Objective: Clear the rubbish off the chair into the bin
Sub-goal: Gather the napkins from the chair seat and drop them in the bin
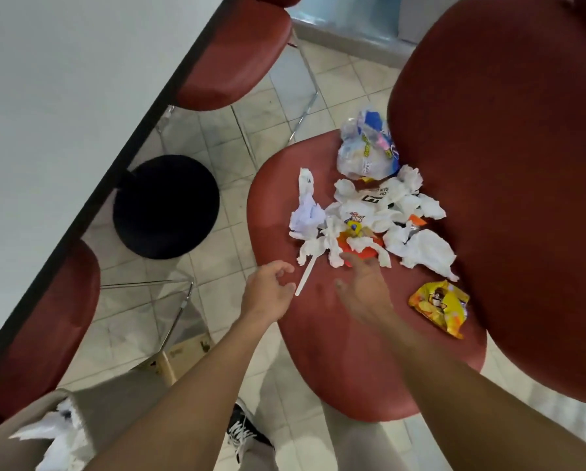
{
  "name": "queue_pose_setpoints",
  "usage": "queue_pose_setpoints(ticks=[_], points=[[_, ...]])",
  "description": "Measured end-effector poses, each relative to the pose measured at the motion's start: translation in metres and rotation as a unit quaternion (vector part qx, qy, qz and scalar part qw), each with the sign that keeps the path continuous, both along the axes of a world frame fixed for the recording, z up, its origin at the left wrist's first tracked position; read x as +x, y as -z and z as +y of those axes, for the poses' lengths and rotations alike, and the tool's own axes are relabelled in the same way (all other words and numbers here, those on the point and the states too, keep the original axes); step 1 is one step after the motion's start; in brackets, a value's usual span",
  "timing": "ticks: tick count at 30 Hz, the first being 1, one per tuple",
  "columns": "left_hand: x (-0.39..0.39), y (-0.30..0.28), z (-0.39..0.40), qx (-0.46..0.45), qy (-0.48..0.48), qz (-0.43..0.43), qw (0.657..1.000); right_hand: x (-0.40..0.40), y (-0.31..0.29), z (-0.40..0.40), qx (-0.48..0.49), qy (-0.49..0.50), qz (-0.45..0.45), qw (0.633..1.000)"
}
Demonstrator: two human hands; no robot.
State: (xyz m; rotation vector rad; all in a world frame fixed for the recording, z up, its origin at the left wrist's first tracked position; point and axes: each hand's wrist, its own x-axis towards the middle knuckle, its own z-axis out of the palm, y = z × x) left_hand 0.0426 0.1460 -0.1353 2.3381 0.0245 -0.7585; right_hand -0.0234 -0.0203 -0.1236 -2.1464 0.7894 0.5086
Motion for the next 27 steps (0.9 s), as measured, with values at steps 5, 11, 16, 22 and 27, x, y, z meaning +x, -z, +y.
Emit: queue_pose_setpoints(ticks=[5, 11, 16, 22, 27], points=[[0.026, 0.044, -0.052, 0.035, 0.064, -0.046, 0.996, 0.016, 0.046, -0.037, -0.001, -0.054, 0.002, 0.999], [0.037, 0.081, -0.074, 0.091, 0.118, -0.061, 0.987, 0.04, 0.087, -0.042, 0.038, -0.099, -0.01, 0.994], [0.034, 0.093, -0.074, 0.102, 0.114, -0.059, 0.986, 0.049, 0.099, -0.035, 0.037, -0.095, 0.001, 0.995], [0.024, 0.073, -0.07, 0.081, 0.071, -0.06, 0.992, 0.041, 0.08, -0.039, 0.029, -0.058, 0.01, 0.998], [0.002, 0.037, -0.052, 0.048, 0.045, -0.066, 0.996, 0.024, 0.047, -0.031, 0.026, -0.02, 0.0, 0.999]])
